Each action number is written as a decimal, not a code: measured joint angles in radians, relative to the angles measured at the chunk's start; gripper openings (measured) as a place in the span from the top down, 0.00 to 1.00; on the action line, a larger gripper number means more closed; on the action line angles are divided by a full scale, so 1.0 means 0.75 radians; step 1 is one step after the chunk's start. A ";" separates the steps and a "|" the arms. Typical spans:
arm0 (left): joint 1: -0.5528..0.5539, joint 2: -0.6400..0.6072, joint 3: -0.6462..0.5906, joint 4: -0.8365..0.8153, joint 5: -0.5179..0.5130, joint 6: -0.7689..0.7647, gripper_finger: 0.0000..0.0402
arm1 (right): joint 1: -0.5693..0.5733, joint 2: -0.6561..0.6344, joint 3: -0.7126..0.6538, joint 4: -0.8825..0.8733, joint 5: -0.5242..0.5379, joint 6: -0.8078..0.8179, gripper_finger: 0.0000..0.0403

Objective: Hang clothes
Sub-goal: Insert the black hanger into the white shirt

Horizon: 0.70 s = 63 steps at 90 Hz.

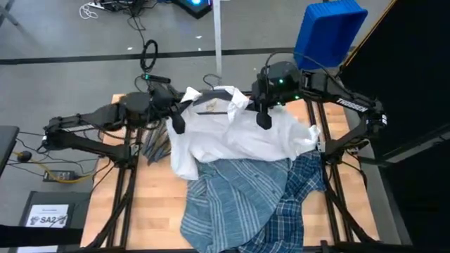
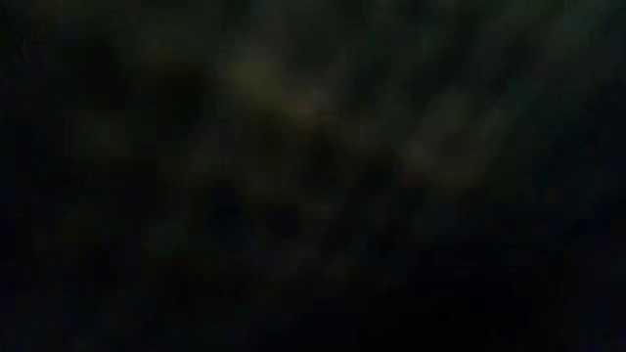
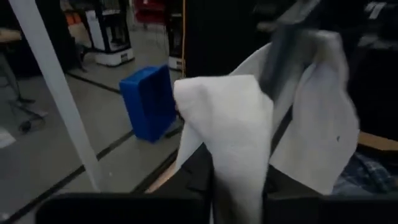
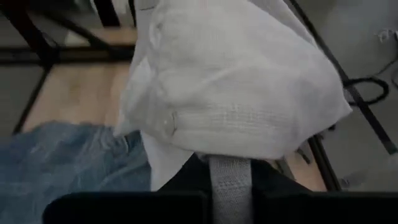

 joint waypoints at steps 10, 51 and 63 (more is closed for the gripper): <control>-0.017 0.007 0.089 -0.059 -0.001 0.039 0.75 | -0.020 0.000 -0.003 0.096 -0.051 0.022 0.99; -0.103 0.019 0.401 -0.182 0.040 0.276 0.39 | -0.060 -0.001 -0.004 0.270 -0.096 0.048 0.99; -0.109 0.025 0.404 -0.184 0.039 0.290 0.36 | -0.087 0.001 -0.004 0.372 -0.201 0.104 0.99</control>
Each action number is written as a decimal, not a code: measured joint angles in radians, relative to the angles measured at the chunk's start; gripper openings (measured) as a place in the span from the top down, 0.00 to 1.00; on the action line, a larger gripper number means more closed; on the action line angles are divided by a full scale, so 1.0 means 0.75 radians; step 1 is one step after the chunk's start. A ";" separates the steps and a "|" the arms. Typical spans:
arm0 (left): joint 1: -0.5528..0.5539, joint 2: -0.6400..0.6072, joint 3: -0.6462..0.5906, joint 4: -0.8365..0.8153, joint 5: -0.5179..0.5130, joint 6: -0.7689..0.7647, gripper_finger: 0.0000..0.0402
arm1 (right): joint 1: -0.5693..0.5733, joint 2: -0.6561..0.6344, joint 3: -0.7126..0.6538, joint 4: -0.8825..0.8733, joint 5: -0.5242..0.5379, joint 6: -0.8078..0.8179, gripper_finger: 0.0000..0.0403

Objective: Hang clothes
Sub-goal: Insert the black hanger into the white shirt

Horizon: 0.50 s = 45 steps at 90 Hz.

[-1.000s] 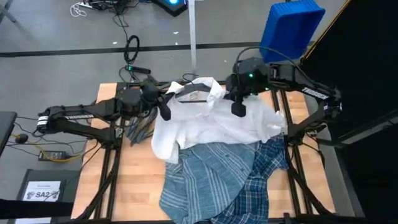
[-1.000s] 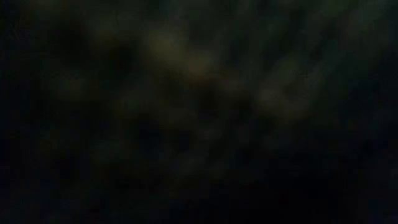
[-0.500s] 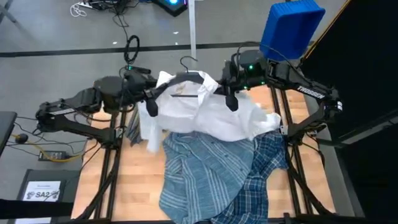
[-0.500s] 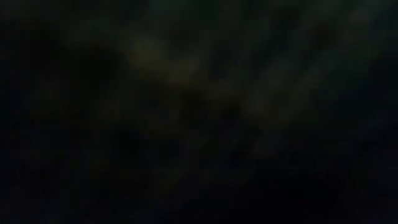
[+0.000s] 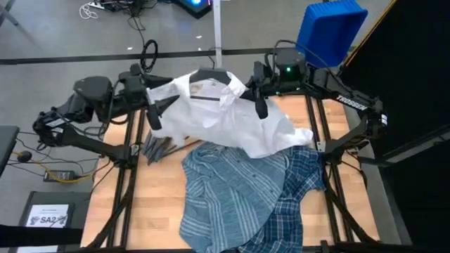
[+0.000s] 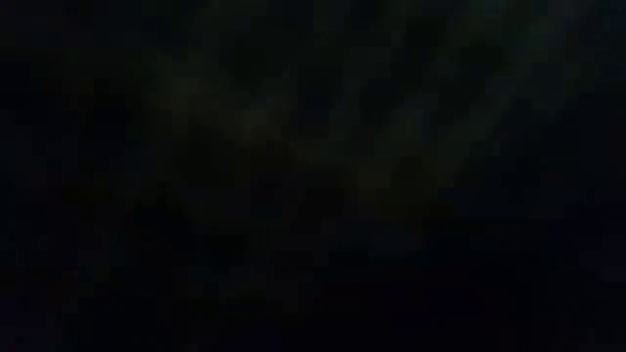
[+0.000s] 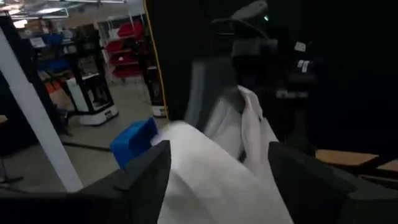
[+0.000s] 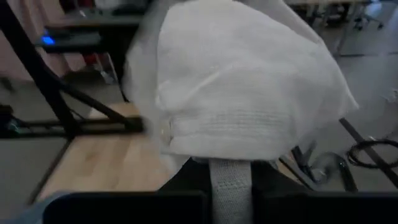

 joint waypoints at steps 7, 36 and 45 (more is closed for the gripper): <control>0.000 -0.003 -0.001 0.002 -0.023 0.041 0.35 | -0.011 0.001 0.001 0.037 -0.036 0.007 0.98; -0.019 -0.001 0.041 0.135 -0.065 0.363 0.35 | -0.106 -0.004 0.002 0.021 -0.109 0.033 0.99; -0.036 0.011 0.071 0.138 -0.075 0.443 0.35 | -0.137 -0.004 0.002 0.006 -0.123 0.040 0.99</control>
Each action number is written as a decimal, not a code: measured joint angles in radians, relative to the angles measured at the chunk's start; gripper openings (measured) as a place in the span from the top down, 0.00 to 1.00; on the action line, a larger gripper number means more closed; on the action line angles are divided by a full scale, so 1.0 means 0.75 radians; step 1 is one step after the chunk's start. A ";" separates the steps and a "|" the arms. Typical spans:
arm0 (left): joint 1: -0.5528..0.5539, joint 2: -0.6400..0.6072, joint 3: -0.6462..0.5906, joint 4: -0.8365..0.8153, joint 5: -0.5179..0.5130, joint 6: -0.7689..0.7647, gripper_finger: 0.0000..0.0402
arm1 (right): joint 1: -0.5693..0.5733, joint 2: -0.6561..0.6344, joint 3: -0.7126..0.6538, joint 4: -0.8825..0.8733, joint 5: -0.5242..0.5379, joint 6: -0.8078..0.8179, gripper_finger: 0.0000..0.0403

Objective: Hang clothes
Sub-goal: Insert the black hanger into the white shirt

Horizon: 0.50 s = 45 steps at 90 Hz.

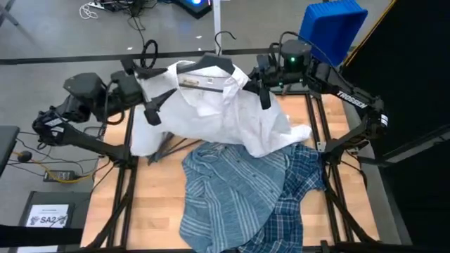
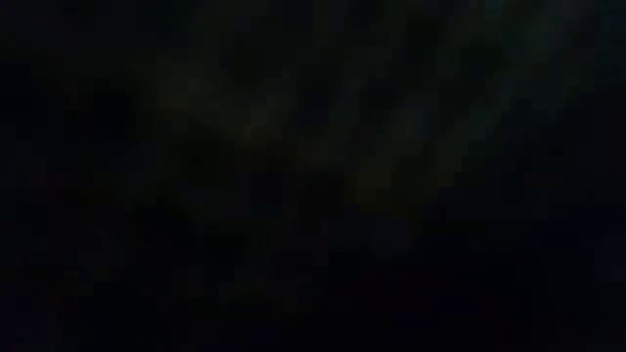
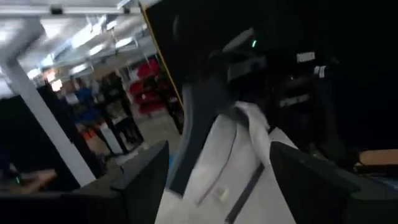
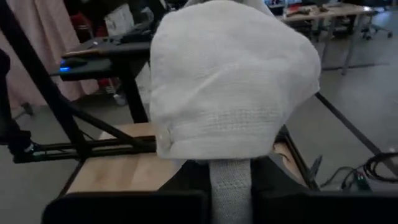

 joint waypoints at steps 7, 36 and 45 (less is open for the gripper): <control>-0.015 0.004 0.011 -0.031 -0.037 0.049 0.35 | -0.019 0.000 0.000 0.001 -0.003 0.009 0.99; -0.087 0.040 0.011 -0.425 -0.304 0.036 0.35 | -0.080 0.000 0.000 -0.003 -0.083 0.074 0.99; -0.099 0.097 0.010 -0.527 -0.432 0.020 0.35 | -0.082 0.000 0.000 -0.003 -0.088 0.079 0.99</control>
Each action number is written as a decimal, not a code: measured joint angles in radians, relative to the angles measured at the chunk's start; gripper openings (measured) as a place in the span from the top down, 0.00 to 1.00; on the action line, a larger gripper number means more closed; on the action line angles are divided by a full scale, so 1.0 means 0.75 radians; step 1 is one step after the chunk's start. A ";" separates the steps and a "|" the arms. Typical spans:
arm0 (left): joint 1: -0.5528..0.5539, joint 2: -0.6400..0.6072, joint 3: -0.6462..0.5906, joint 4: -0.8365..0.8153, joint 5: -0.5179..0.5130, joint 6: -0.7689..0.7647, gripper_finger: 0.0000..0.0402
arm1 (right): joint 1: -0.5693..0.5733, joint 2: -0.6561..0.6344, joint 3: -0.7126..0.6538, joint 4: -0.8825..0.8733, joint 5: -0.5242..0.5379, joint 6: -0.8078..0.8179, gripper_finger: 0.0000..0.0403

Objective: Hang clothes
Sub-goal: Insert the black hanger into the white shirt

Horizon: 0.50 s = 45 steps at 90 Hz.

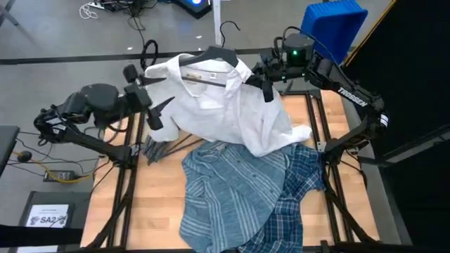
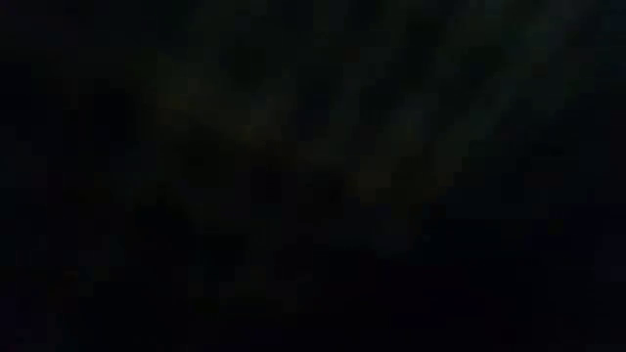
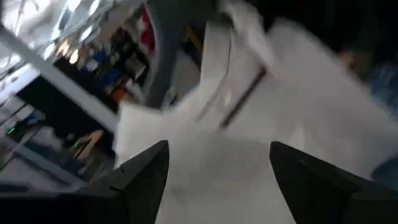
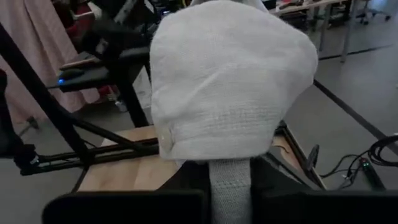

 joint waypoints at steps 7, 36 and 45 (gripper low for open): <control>-0.001 0.060 -0.003 -0.062 -0.097 -0.003 0.35 | 0.000 0.000 0.000 -0.001 -0.023 0.001 0.99; 0.000 0.242 -0.003 -0.024 -0.414 0.171 0.37 | 0.017 -0.001 0.001 -0.076 -0.083 -0.008 0.99; 0.000 0.259 -0.002 -0.016 -0.425 0.226 0.40 | 0.029 -0.002 0.001 -0.086 -0.087 -0.022 0.99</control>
